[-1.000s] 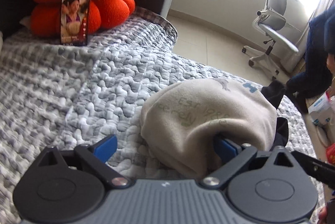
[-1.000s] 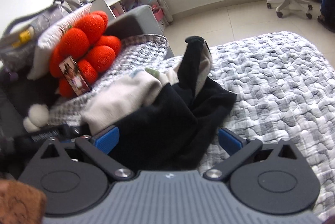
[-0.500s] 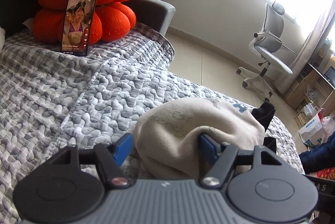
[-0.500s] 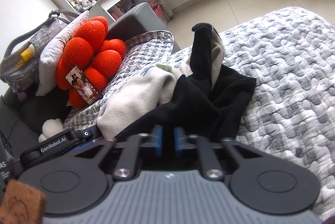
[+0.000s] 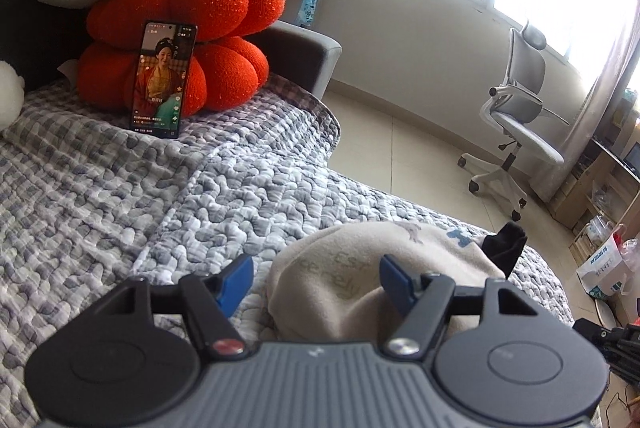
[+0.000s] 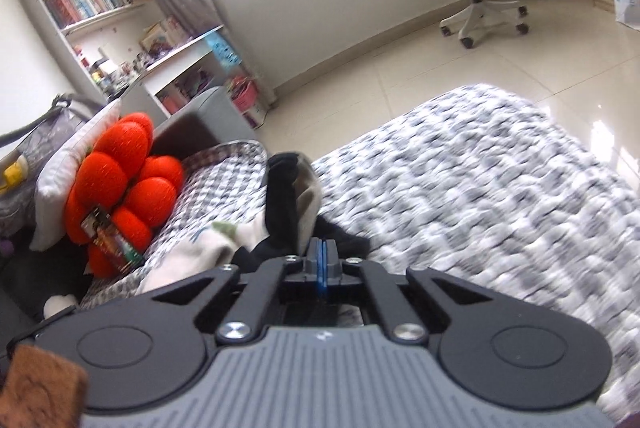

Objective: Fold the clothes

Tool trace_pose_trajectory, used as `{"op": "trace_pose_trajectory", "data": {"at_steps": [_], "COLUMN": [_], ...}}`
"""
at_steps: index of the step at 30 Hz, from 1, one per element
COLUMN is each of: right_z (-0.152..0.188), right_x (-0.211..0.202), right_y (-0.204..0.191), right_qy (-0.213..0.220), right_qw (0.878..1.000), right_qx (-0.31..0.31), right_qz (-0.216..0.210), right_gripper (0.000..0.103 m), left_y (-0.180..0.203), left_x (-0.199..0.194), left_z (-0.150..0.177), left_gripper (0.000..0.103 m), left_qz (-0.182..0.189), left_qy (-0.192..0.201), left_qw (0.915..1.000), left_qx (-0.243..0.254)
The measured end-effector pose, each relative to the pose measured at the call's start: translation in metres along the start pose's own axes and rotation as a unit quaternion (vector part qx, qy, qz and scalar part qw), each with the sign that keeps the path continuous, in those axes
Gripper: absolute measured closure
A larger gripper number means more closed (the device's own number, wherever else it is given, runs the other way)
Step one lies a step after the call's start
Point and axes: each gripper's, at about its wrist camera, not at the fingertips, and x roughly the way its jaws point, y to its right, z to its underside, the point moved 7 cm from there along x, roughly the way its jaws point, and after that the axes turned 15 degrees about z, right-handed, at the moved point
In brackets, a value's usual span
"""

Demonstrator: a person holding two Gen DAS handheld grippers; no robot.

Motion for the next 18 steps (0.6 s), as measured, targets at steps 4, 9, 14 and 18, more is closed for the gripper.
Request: {"op": "trace_pose_trajectory", "data": {"at_steps": [4, 9, 14, 18], "right_z": [-0.006, 0.001, 0.011, 0.021], "right_x": [0.006, 0.013, 0.006, 0.006], "right_y": [0.015, 0.009, -0.018, -0.042], "right_qy": [0.000, -0.031, -0.024, -0.033], "right_qw": [1.000, 0.999, 0.999, 0.997], "right_qx": [0.016, 0.022, -0.004, -0.026], "right_qz": [0.015, -0.002, -0.039, -0.066], "right_gripper": [0.103, 0.089, 0.030, 0.030], "left_y": [-0.005, -0.017, -0.025, -0.019], "left_x": [0.005, 0.023, 0.037, 0.036], "left_z": [0.000, 0.003, 0.008, 0.010], "left_gripper": [0.032, 0.033, 0.048, 0.063], "left_qz": [-0.003, 0.020, 0.067, 0.075], "left_qy": [-0.007, -0.036, -0.050, -0.054], "left_qw": [1.0000, 0.9988, 0.9935, 0.9929], "left_qx": [-0.004, -0.026, -0.077, -0.075]}}
